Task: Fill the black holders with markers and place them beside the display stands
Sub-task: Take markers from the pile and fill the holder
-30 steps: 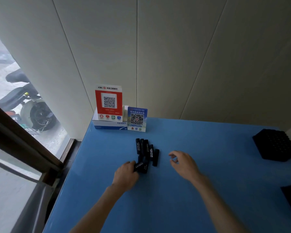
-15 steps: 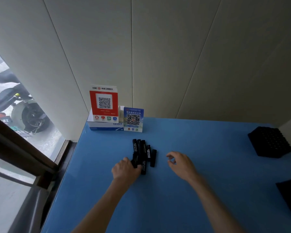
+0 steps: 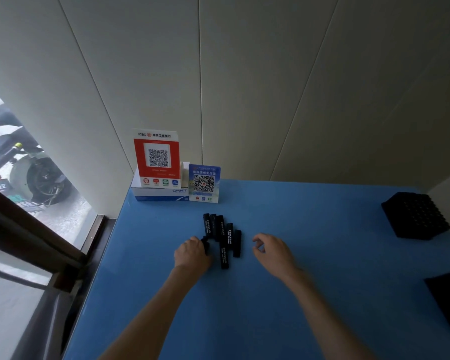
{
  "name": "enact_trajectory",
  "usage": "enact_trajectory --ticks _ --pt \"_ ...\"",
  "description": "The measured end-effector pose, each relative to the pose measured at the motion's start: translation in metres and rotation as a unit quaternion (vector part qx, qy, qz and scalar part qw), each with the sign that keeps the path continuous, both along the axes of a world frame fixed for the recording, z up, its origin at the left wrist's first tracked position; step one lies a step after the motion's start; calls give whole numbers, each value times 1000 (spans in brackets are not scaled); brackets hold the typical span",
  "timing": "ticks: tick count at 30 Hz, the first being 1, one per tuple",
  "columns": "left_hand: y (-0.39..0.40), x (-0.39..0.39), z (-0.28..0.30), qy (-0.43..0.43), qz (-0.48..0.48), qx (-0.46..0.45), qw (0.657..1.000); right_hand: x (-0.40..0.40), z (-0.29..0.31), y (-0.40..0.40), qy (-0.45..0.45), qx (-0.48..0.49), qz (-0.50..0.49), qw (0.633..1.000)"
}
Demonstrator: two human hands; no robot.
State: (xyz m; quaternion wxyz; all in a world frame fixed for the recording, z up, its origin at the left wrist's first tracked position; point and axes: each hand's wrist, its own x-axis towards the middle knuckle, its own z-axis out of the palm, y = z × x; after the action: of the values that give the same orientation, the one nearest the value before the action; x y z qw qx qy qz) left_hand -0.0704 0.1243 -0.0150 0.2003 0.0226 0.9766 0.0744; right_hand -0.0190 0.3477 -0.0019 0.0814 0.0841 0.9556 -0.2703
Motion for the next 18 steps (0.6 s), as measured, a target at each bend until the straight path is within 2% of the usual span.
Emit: enact_trajectory --ticks 3,5,10,15,18 --pt "-11 -1 2 -3 43 64 997 -8 -1 -19 -19 3 -28 999" --pt "-23 -4 0 -19 105 156 982 -13 0 -35 -48 17 -46 998" --pt "-58 -6 -3 -72 269 392 877 -22 -5 -72 -89 51 -76 992" --pt "-79 -4 4 -87 302 481 818 -26 -7 -80 -99 38 -97 990" --pt "-86 -2 7 -81 307 504 803 -24 -3 -73 -123 41 -76 989"
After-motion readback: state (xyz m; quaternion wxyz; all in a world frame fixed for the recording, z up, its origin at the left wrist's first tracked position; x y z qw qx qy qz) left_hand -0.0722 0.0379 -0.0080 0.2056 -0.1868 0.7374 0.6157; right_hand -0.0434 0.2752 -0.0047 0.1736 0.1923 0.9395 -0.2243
